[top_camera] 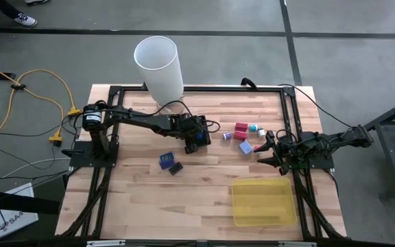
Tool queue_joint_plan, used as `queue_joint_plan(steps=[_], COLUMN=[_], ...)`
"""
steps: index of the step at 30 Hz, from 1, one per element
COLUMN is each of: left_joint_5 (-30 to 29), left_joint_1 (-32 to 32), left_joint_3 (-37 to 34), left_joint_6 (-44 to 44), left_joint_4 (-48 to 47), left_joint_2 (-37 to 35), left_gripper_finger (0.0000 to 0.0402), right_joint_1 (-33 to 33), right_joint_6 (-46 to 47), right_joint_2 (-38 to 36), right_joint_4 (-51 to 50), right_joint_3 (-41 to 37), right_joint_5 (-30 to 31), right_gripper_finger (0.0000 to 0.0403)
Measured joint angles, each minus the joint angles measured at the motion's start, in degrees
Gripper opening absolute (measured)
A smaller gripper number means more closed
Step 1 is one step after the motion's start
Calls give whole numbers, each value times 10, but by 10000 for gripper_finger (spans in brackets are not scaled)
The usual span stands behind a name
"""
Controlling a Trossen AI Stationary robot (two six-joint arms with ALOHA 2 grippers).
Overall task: Pick & Place Office items
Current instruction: Put the bottom blue digital timer into the black bin
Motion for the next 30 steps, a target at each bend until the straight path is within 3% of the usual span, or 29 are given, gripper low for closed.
queue_joint_plan(steps=[30], left_joint_5=[16], left_joint_1=[0], left_joint_3=[0], left_joint_6=[5], left_joint_4=[10], left_joint_2=[0], left_gripper_finger=[166], right_joint_1=[0], right_joint_6=[0], right_joint_2=[0], right_joint_4=[0], right_joint_3=[0], right_joint_5=[0], right_gripper_finger=[190])
